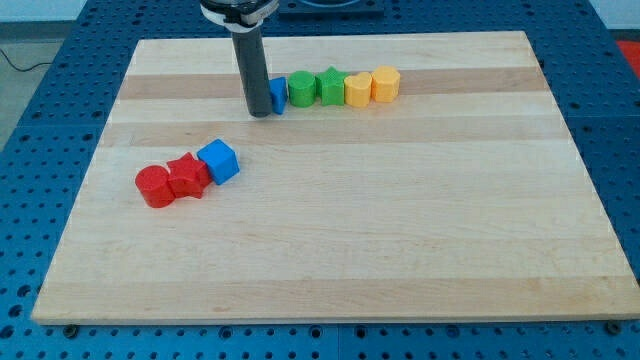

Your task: Push the red circle into the red star

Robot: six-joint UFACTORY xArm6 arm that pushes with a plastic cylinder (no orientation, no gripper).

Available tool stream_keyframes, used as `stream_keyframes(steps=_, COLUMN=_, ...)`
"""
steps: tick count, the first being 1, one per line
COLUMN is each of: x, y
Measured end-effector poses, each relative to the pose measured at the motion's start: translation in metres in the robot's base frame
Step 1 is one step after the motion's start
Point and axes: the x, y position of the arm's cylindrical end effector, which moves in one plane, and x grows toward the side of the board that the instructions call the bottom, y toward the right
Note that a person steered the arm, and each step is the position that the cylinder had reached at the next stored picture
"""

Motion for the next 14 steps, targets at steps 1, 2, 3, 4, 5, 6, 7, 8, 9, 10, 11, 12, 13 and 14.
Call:
stream_keyframes(steps=1, x=0.000, y=0.004)
stream_keyframes(steps=2, x=-0.003, y=0.006)
stream_keyframes(steps=3, x=-0.003, y=0.006)
stream_keyframes(steps=4, x=0.037, y=0.021)
stream_keyframes(steps=5, x=0.099, y=0.086)
stream_keyframes(steps=6, x=0.167, y=0.088)
stream_keyframes(steps=7, x=0.202, y=-0.020)
stream_keyframes(steps=8, x=0.187, y=-0.155)
stream_keyframes(steps=9, x=0.172, y=-0.208)
stream_keyframes(steps=10, x=0.159, y=-0.205)
stream_keyframes(steps=11, x=0.147, y=-0.162)
stream_keyframes(steps=12, x=0.143, y=-0.101)
stream_keyframes(steps=13, x=0.143, y=-0.043)
stream_keyframes(steps=14, x=0.143, y=-0.052)
